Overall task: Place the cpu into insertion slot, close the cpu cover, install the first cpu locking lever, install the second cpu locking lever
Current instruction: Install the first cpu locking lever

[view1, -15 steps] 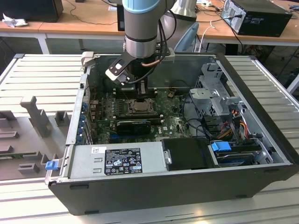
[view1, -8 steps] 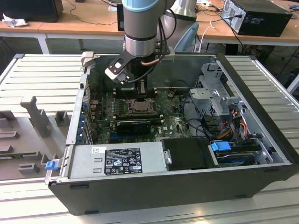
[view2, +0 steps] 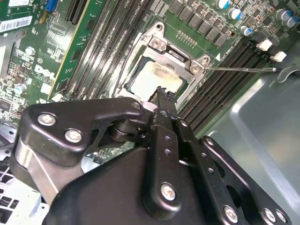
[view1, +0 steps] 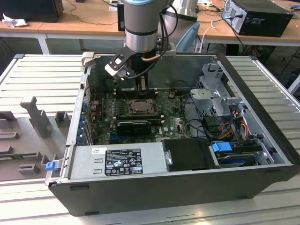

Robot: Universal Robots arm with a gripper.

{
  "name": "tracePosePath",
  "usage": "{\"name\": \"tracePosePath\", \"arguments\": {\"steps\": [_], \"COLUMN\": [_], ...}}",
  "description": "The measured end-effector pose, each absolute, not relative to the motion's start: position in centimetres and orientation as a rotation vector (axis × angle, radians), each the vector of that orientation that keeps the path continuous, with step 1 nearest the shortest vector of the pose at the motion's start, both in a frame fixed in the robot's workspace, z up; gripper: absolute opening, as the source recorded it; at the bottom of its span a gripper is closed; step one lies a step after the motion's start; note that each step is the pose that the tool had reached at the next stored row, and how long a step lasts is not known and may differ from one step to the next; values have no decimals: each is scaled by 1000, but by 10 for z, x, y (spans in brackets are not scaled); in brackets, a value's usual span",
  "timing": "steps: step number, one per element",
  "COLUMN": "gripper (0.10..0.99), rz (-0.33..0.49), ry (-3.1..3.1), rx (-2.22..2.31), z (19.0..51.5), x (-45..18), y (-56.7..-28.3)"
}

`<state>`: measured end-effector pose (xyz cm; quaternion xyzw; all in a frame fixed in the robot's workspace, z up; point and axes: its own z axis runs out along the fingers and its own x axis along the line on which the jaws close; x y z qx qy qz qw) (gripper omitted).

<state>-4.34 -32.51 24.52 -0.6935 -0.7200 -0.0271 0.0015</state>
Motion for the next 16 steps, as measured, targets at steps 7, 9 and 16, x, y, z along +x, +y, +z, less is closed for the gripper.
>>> {"name": "tracePosePath", "arguments": {"steps": [7, 9, 16], "gripper": [106, 106, 106], "rz": [-85, -84, -83], "ry": [-2260, -2260, -2261], "rx": [-2177, -2177, -2177], "z": [252, 257, 270], "x": [-43, -43, -43], "y": [-325, -325, -325]}}
